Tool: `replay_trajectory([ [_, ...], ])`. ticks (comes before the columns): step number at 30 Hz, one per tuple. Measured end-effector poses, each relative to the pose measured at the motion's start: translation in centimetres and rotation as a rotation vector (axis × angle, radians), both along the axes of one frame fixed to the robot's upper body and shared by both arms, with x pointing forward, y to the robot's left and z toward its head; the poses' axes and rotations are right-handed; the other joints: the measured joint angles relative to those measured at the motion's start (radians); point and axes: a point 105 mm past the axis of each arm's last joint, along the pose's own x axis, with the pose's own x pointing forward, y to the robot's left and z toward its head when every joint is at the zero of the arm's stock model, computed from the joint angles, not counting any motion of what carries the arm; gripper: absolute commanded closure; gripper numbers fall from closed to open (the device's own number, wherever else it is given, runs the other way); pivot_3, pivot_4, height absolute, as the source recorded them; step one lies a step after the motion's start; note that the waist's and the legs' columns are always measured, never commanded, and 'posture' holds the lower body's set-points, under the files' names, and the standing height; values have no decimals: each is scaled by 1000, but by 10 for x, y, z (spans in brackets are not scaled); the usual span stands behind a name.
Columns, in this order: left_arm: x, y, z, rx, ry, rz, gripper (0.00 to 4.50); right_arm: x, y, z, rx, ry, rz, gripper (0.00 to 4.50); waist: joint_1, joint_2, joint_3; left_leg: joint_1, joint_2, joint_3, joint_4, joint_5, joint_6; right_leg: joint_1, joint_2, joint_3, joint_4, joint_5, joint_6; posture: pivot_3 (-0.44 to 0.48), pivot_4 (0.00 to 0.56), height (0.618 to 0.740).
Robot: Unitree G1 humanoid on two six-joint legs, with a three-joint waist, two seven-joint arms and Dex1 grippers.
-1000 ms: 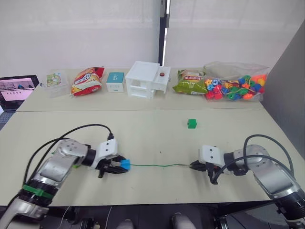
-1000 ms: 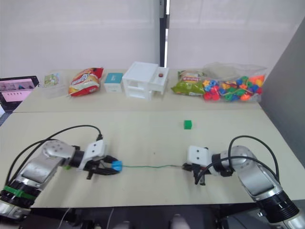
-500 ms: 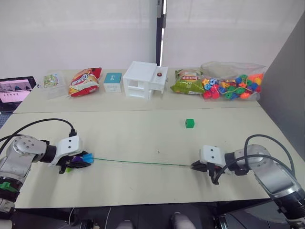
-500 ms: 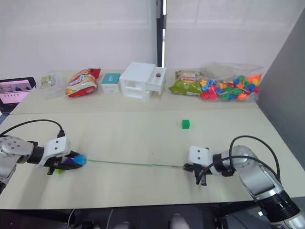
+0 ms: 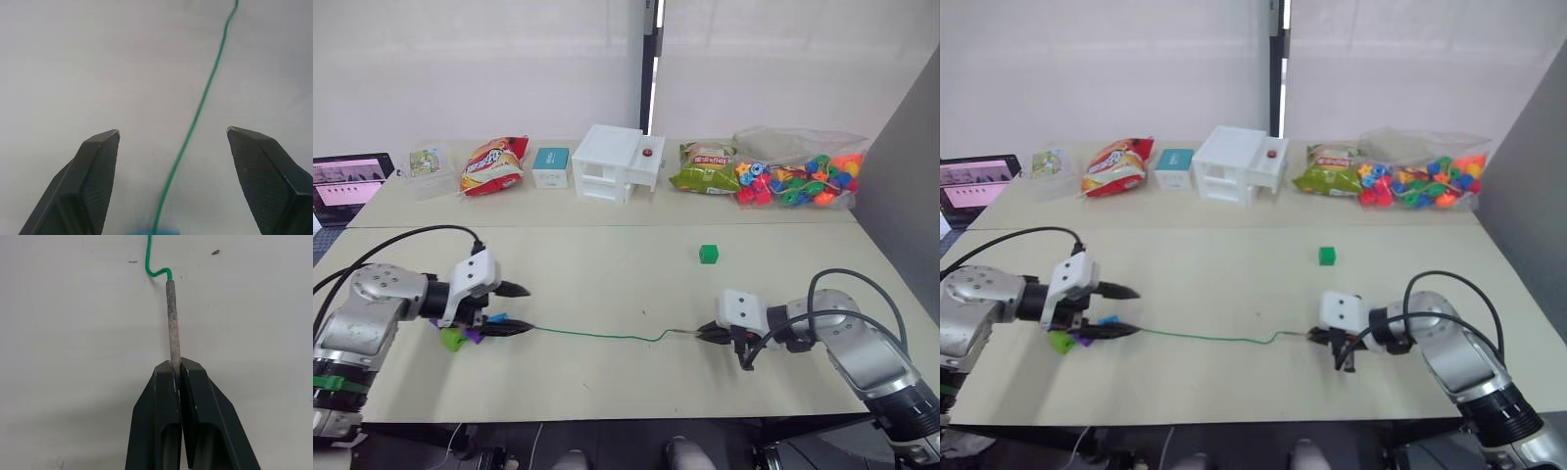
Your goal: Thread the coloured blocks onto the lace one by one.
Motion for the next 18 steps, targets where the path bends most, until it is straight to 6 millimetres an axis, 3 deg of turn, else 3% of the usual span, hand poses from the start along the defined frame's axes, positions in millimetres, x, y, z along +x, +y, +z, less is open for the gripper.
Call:
replay_trajectory([
  [5,-4,-60,-3,-115,-9,-107,802,5,25,2,22,-2,26,4500,-3,0,0,0,0,0,0,0,0,0,0,0,0,0,0,0,150,740],
  [13,-5,-126,-31,-176,-5,-181,802,6,39,-2,-15,9,37,4500,4,0,0,-1,-1,-1,1,0,0,0,-1,0,0,0,0,0,150,740],
  [18,-6,-140,-46,-174,24,-199,802,6,38,-2,-18,12,28,4500,-2,0,0,0,-1,-1,0,0,0,0,0,0,0,0,0,0,150,740],
])
